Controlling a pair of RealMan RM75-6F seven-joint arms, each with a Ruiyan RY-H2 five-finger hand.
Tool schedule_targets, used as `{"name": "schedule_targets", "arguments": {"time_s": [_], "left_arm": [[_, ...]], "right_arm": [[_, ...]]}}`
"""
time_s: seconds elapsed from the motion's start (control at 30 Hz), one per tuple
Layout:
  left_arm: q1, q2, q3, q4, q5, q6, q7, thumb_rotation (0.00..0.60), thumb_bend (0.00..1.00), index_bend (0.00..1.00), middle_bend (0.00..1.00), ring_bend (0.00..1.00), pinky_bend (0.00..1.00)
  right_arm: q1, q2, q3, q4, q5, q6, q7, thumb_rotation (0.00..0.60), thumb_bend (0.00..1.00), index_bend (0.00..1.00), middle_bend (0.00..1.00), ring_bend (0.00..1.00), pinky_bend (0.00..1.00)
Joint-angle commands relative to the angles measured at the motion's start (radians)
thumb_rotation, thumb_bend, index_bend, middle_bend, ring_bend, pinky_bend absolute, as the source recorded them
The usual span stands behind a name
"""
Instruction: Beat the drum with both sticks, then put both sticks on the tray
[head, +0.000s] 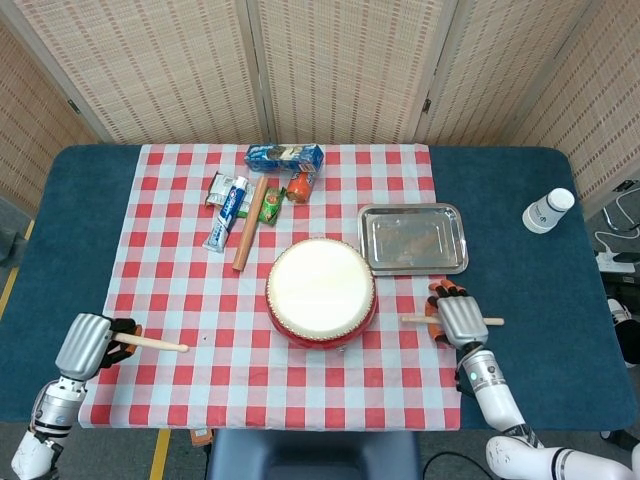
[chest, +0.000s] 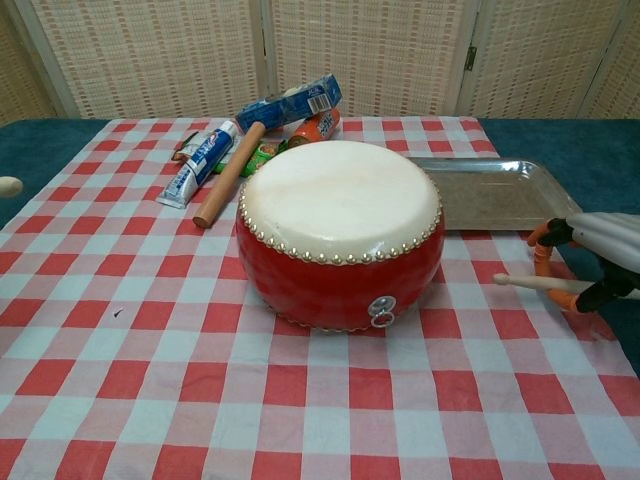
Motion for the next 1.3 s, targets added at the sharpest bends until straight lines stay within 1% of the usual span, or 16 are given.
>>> {"name": "schedule_targets", "arguments": {"time_s": [0.03, 0.13, 0.2, 0.3, 0.33, 0.43, 0.47, 0.53, 0.67, 0.77, 0.87, 0.93, 1.03, 1.17, 1.23, 1.3], "left_arm": [[0.002, 0.002, -0.001, -0.003, -0.002, 0.002, -0.004, 0.6, 0.85, 1.0, 1.0, 1.0, 1.0], [0.005, 0.007, -0.001, -0.01, -0.006, 0.002, -0.011, 0.6, 0.85, 1.0, 1.0, 1.0, 1.0], [0.006, 0.01, -0.002, -0.015, -0.008, 0.002, -0.014, 0.6, 0.85, 1.0, 1.0, 1.0, 1.0], [0.007, 0.014, -0.002, -0.024, -0.006, 0.003, -0.02, 0.6, 0.85, 1.0, 1.0, 1.0, 1.0], [0.007, 0.016, -0.002, -0.028, -0.005, 0.003, -0.02, 0.6, 0.85, 1.0, 1.0, 1.0, 1.0], [0.006, 0.019, 0.0, -0.034, -0.002, 0.002, -0.019, 0.6, 0.85, 1.0, 1.0, 1.0, 1.0], [0.006, 0.02, 0.0, -0.037, -0.002, 0.002, -0.019, 0.6, 0.85, 1.0, 1.0, 1.0, 1.0], [0.006, 0.022, -0.001, -0.042, -0.002, 0.001, -0.018, 0.6, 0.85, 1.0, 1.0, 1.0, 1.0], [0.006, 0.026, 0.0, -0.05, 0.0, 0.001, -0.017, 0.6, 0.85, 1.0, 1.0, 1.0, 1.0], [0.006, 0.028, 0.0, -0.051, -0.002, -0.003, -0.02, 0.6, 0.84, 1.0, 1.0, 1.0, 1.0], [0.005, 0.027, 0.001, -0.05, -0.004, -0.01, -0.027, 0.6, 0.85, 1.0, 1.0, 1.0, 1.0], [0.003, 0.026, 0.003, -0.048, -0.003, -0.015, -0.029, 0.6, 0.85, 1.0, 1.0, 1.0, 1.0], [0.001, 0.026, 0.003, -0.047, -0.003, -0.021, -0.033, 0.6, 0.85, 1.0, 1.0, 1.0, 1.0], [0.0, 0.026, 0.004, -0.046, -0.003, -0.023, -0.035, 0.6, 0.84, 1.0, 1.0, 1.0, 1.0], [-0.003, 0.026, 0.006, -0.046, -0.001, -0.029, -0.037, 0.6, 0.84, 1.0, 1.0, 1.0, 1.0], [-0.006, 0.025, 0.009, -0.046, 0.004, -0.034, -0.034, 0.6, 0.84, 1.0, 1.0, 1.0, 1.0]], "right_arm": [[-0.04, 0.074, 0.021, -0.1, -0.038, 0.045, 0.111, 0.6, 0.43, 0.63, 0.18, 0.03, 0.19], [-0.074, 0.163, 0.049, -0.207, -0.062, 0.053, 0.281, 0.6, 0.43, 0.63, 0.19, 0.05, 0.19], [-0.097, 0.229, 0.079, -0.266, -0.081, 0.039, 0.455, 0.6, 0.43, 0.63, 0.21, 0.06, 0.19], [-0.13, 0.3, 0.123, -0.296, -0.119, 0.006, 0.773, 0.6, 0.43, 0.64, 0.24, 0.1, 0.19], [-0.142, 0.318, 0.137, -0.29, -0.143, -0.008, 0.919, 0.6, 0.43, 0.64, 0.25, 0.11, 0.19], [-0.155, 0.344, 0.137, -0.24, -0.218, -0.061, 1.227, 0.6, 0.43, 0.64, 0.28, 0.15, 0.2], [-0.155, 0.345, 0.131, -0.206, -0.257, -0.082, 1.355, 0.6, 0.43, 0.64, 0.28, 0.16, 0.21], [-0.145, 0.333, 0.103, -0.129, -0.347, -0.103, 1.564, 0.6, 0.43, 0.64, 0.29, 0.18, 0.22], [-0.12, 0.289, 0.054, 0.017, -0.485, -0.071, 1.941, 0.6, 0.43, 0.61, 0.3, 0.19, 0.23], [-0.088, 0.24, 0.0, 0.153, -0.564, -0.047, 2.095, 0.6, 0.43, 0.59, 0.31, 0.2, 0.23], [-0.064, 0.186, -0.031, 0.257, -0.591, -0.015, 2.257, 0.6, 0.43, 0.57, 0.31, 0.2, 0.24], [-0.038, 0.149, -0.055, 0.343, -0.617, -0.001, 2.332, 0.6, 0.43, 0.55, 0.31, 0.21, 0.24], [-0.018, 0.099, -0.073, 0.433, -0.63, 0.031, 2.412, 0.598, 0.43, 0.5, 0.31, 0.21, 0.26], [-0.013, 0.08, -0.08, 0.468, -0.633, 0.05, 2.445, 0.578, 0.41, 0.46, 0.31, 0.21, 0.26], [-0.004, 0.049, -0.087, 0.52, -0.638, 0.074, 2.491, 0.541, 0.36, 0.42, 0.31, 0.21, 0.26], [0.011, 0.004, -0.099, 0.603, -0.642, 0.094, 2.561, 0.524, 0.3, 0.41, 0.31, 0.21, 0.26]]}}
